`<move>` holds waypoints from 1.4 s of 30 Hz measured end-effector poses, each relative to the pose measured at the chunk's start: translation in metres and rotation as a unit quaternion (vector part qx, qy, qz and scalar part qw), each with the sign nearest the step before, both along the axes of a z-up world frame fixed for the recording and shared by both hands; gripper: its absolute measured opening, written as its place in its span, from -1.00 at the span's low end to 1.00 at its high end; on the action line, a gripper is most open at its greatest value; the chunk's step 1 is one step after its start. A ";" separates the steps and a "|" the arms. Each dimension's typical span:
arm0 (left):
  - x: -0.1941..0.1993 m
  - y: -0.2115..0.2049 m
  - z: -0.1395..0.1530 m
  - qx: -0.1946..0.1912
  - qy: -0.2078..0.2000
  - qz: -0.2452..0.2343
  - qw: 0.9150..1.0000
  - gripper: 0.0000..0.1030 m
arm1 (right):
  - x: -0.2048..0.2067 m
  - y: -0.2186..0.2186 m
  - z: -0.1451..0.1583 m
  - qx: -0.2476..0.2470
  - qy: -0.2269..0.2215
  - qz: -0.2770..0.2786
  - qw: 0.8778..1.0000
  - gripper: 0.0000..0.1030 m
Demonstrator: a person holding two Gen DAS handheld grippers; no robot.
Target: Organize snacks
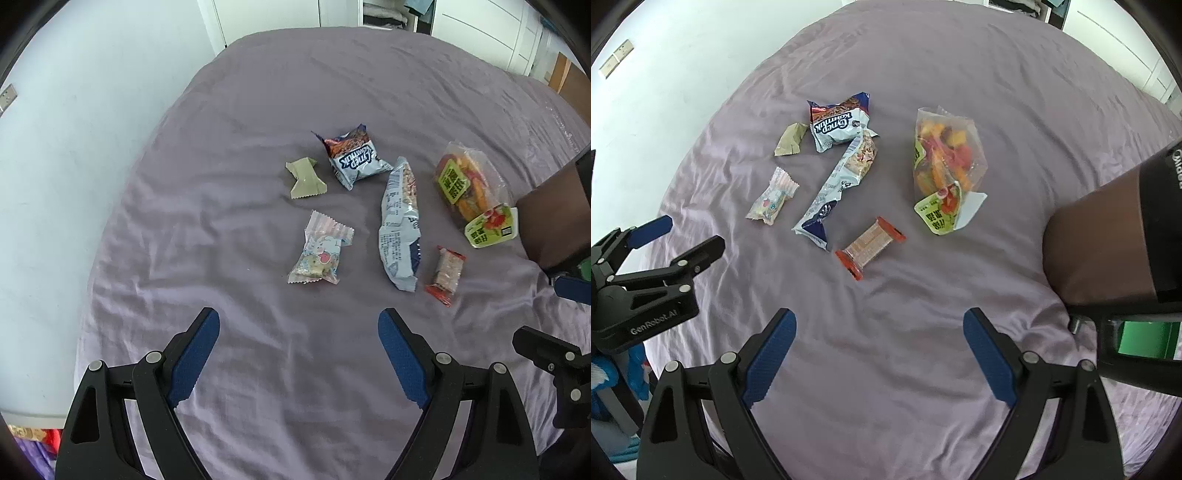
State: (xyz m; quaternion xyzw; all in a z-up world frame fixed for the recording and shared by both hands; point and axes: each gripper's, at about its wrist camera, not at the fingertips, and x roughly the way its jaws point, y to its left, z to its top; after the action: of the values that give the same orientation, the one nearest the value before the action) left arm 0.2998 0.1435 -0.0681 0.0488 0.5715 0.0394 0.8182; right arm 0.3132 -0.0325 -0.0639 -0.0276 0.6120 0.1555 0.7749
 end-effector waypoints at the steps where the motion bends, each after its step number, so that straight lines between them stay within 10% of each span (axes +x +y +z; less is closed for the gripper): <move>1: 0.002 0.000 -0.002 0.000 0.002 0.001 1.000 0.63 | 0.001 0.000 -0.003 0.001 0.001 -0.006 1.000 1.00; 42: 0.092 -0.001 -0.088 0.001 0.045 -0.059 0.997 0.62 | 0.050 0.012 -0.088 0.035 0.070 -0.141 0.987 0.84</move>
State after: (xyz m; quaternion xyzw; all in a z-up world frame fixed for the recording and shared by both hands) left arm 0.3914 0.1423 -0.1558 0.0848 0.6034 -0.0108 0.7928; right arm 0.3630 -0.0208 -0.1524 0.0971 0.6563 0.0675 0.7452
